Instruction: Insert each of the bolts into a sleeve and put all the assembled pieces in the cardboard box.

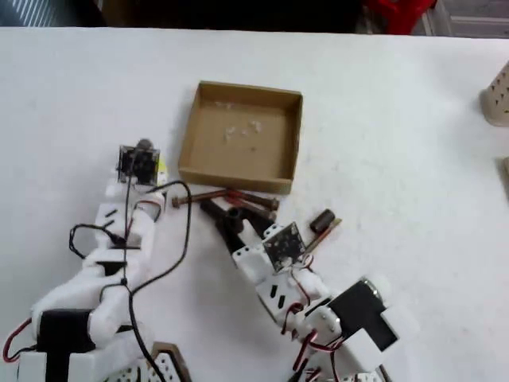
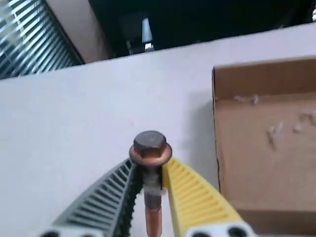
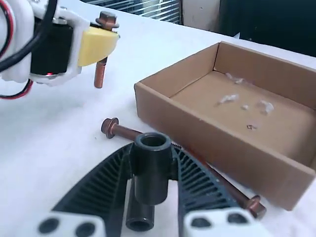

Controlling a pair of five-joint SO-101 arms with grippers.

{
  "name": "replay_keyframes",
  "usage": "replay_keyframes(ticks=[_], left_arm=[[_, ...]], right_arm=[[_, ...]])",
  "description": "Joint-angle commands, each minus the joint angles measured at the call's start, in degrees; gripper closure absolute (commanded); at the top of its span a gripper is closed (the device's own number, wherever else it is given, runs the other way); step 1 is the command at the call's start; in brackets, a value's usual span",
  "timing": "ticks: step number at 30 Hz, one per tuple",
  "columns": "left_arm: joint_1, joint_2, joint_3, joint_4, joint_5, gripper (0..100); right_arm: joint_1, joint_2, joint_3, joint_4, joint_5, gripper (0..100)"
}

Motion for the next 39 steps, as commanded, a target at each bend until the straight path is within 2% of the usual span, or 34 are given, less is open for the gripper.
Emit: replay_keyframes(ticks=[1, 3, 9, 13, 17, 19, 22, 25, 28, 34, 39], left_arm=[[1.71, -3.03, -0.09, -9.41, 0.79, 98], [1.71, -3.03, 0.0, -13.1, 1.58, 98], [3.38, -6.73, 5.54, -26.37, 16.09, 98], [7.34, -13.58, 11.25, -26.2, 17.41, 98], [10.15, -22.2, 14.68, -19.16, 17.58, 98], [10.59, -27.21, 14.95, -13.45, 20.13, 98], [10.86, -35.38, 13.89, -1.23, 23.21, 98], [12.0, -43.38, 10.9, 12.75, 23.21, 98], [14.73, -50.68, 9.49, 22.77, 23.12, 98], [19.47, -60.62, 9.58, 33.41, 23.12, 98], [22.37, -64.04, 9.41, 34.99, 23.12, 98]], right_arm=[[-0.48, -0.04, 0.09, -1.45, -0.35, 98.1], [-0.48, -0.04, 0.09, -1.45, -0.35, 98.1], [-0.48, -0.04, 0.09, -1.45, -0.35, 98.1], [-0.48, -0.04, 0.0, -1.36, -0.35, 98.1], [-0.48, -0.04, 0.0, -1.36, -0.35, 98.1], [-0.48, -0.04, 0.0, -1.36, -0.35, 98.1], [-0.48, -0.04, 0.0, -1.36, -0.35, 98.1], [-0.48, -0.04, 0.0, -1.19, -0.35, 98.1], [-0.48, -0.04, 0.0, -1.1, -0.35, 98.1], [-0.48, 0.04, 0.0, -1.01, -0.35, 98.1], [-0.48, 0.04, 0.0, -0.92, -0.35, 98.1]])
